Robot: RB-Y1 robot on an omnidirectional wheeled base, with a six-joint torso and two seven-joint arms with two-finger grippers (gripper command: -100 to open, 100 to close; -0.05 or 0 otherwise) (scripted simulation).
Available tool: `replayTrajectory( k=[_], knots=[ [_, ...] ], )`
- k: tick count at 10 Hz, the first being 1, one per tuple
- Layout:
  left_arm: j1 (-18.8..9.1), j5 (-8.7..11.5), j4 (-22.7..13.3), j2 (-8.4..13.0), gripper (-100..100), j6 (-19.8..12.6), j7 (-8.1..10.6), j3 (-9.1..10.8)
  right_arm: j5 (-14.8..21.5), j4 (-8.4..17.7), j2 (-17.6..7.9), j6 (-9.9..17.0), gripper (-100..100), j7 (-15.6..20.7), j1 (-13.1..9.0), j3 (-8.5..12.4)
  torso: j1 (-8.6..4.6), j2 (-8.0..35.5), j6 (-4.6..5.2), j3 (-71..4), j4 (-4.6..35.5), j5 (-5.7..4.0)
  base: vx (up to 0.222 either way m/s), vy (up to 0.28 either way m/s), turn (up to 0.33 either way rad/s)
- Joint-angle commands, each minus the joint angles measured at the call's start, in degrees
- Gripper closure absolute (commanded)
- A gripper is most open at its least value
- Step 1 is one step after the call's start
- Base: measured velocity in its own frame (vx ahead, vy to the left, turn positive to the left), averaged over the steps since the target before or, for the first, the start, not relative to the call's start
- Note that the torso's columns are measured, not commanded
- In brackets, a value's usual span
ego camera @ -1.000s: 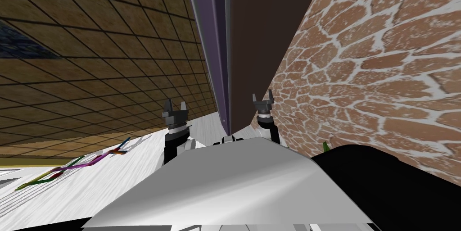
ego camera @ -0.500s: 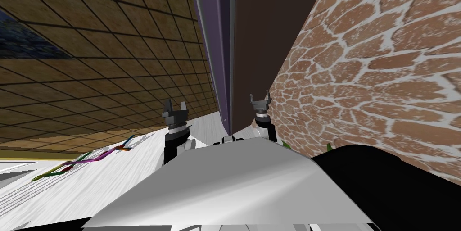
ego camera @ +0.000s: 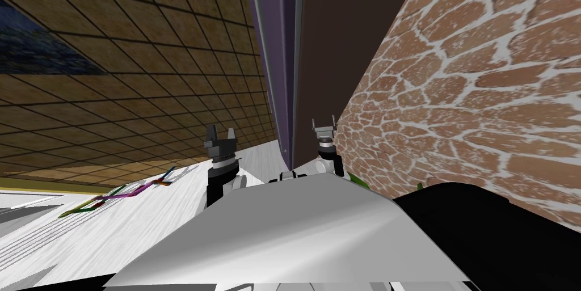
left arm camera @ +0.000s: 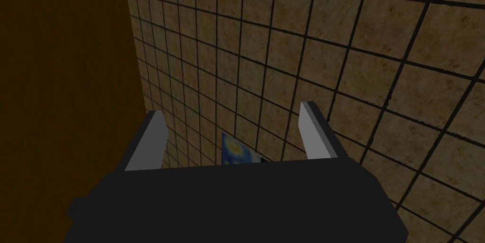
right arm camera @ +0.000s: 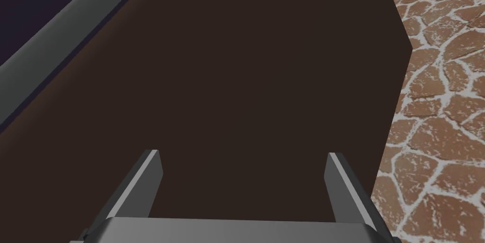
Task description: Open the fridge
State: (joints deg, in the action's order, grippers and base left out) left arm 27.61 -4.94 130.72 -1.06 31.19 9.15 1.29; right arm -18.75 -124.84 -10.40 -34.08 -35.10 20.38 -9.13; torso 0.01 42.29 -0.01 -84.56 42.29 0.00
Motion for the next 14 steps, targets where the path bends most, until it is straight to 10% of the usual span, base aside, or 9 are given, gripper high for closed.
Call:
replayTrajectory(
  k=[1, 14],
  knots=[
    [0.0, 0.0, 0.0, 0.0, 0, 0.0, 0.0, 0.0, -3.58, 1.97, -0.41, -0.66, -100, -4.46, -1.25, -1.85, -0.02, 0.0, 0.02, 0.0, 0.0, 0.0, -0.005, 0.023, 0.054],
    [0.0, 0.0, 0.0, 0.0, 0, 0.0, 0.0, 0.0, -15.79, 9.54, -1.66, -2.16, -100, -23.35, -6.15, -8.55, -0.04, -0.01, 0.02, 0.0, 0.0, -0.01, -0.004, 0.017, 0.033]
  ],
)
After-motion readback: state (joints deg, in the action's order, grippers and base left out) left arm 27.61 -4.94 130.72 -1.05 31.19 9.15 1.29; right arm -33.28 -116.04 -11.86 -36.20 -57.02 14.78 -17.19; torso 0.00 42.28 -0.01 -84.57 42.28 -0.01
